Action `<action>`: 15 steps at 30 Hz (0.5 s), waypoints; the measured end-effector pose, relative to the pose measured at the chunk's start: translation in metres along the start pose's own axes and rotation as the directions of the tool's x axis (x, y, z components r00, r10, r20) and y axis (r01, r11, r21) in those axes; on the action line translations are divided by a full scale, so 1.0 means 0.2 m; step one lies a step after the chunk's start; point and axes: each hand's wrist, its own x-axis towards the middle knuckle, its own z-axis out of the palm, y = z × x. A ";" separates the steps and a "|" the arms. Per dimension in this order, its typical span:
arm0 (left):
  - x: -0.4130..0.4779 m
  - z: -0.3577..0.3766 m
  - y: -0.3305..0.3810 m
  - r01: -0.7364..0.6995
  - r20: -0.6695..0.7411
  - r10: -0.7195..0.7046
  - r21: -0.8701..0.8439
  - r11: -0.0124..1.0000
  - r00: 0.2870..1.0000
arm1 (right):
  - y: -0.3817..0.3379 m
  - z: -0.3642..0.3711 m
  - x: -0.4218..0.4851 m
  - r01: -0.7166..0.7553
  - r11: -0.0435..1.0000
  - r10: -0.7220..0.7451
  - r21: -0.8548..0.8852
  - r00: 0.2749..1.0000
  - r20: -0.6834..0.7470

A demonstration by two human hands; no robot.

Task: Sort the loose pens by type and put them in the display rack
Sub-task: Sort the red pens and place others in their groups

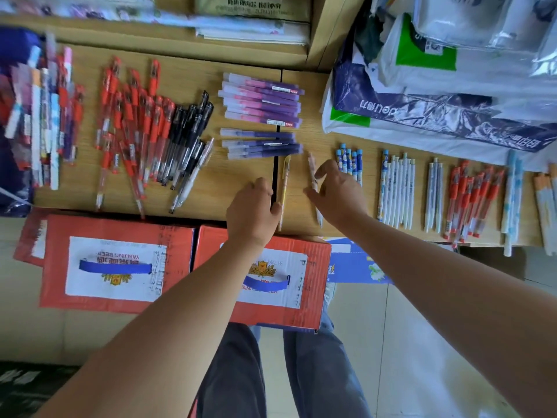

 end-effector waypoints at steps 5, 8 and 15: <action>-0.07 -0.11 -0.12 0.016 -0.033 -0.016 -0.011 1.000 0.999 | -0.17 -0.03 -0.03 0.208 0.973 -0.217 0.100 0.972 0.086; -0.10 -0.19 -0.23 0.005 -0.083 -0.001 0.043 0.999 0.997 | -0.31 0.01 -0.04 0.266 0.956 -0.280 0.121 0.952 0.124; -0.08 -0.41 -0.58 0.039 -0.120 -0.025 0.112 0.993 0.992 | -0.70 0.23 -0.02 0.207 0.974 -0.219 0.088 0.963 0.157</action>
